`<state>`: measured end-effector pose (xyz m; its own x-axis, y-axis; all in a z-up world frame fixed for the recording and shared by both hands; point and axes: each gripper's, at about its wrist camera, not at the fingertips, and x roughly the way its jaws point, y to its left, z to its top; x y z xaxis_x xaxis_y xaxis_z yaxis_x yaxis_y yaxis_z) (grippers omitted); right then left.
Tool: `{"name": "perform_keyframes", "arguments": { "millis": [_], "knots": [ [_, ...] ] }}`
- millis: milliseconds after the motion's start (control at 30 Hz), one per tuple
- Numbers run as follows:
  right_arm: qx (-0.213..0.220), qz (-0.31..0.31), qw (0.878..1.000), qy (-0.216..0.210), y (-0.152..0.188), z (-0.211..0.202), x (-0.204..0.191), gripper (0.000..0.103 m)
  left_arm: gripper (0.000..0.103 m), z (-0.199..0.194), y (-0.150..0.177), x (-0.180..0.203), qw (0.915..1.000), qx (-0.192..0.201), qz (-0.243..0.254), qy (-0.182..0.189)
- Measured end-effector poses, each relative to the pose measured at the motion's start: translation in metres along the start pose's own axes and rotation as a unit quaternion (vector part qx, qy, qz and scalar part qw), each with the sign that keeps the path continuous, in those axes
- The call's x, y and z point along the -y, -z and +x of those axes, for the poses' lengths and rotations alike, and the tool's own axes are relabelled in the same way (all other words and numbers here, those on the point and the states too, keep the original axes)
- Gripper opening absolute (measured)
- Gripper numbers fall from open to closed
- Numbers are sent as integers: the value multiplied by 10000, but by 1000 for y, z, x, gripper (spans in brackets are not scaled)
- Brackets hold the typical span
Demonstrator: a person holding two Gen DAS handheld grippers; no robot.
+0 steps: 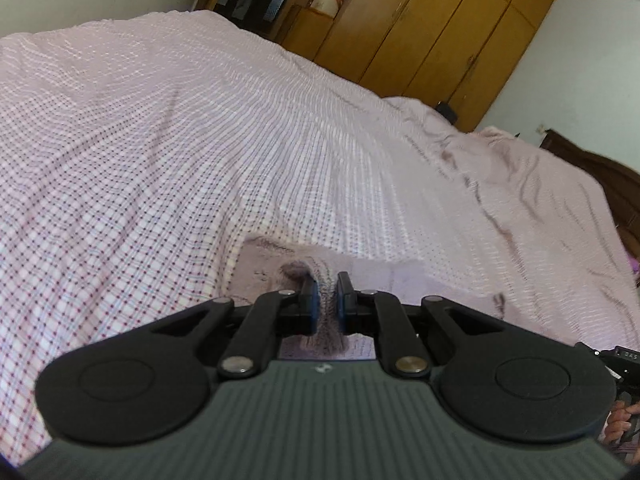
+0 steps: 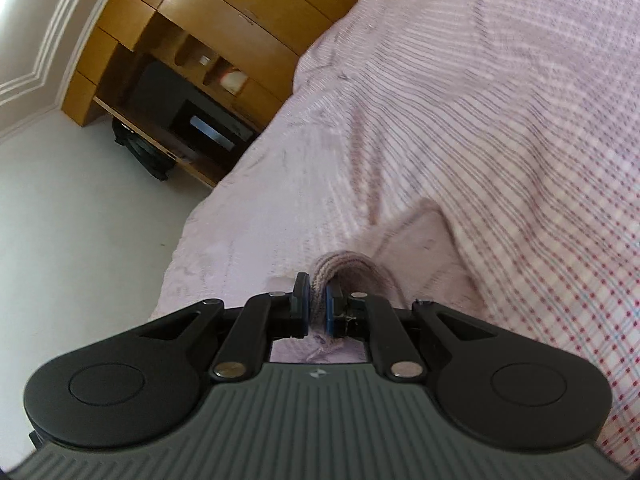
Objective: Fold small clothes
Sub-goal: 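Lower the hem onto the cardigan and open both grippers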
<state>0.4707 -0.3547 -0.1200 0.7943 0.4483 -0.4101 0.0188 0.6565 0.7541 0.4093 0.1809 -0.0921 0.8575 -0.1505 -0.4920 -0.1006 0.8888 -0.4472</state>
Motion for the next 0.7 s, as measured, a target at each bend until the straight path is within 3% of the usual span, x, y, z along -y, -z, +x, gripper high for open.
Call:
{"name": "perform_keyframes", "arguments": {
  "millis": [233, 267, 333, 400, 500, 567, 700],
  "knots": [
    [-53, -252, 9997, 51, 0, 10, 9, 9, 13, 20, -4, 8, 9997, -85, 203, -77],
    [-38, -153, 9999, 4, 0, 9, 11, 14, 13, 21, -3, 7, 9997, -120, 185, -106],
    [21, 135, 9998, -111, 1, 2, 16, 39, 14, 20, -3, 3, 9997, -151, 111, -168],
    [158, 6, 9999, -64, 2, -9, 13, 47, 15, 9, -5, -2, 9999, -103, -42, -93],
    [268, -691, 9971, 192, 4, -20, -4, 47, 15, -12, -2, -2, 9999, -45, 36, -139],
    [321, -1098, 9929, 325, 8, -27, -17, 47, 15, -27, 4, 8, 9989, -30, 352, -309],
    [695, -1446, 9826, 931, 20, -44, -38, 47, 12, -40, 20, 41, 9946, -60, 893, -533]
  ]
}}
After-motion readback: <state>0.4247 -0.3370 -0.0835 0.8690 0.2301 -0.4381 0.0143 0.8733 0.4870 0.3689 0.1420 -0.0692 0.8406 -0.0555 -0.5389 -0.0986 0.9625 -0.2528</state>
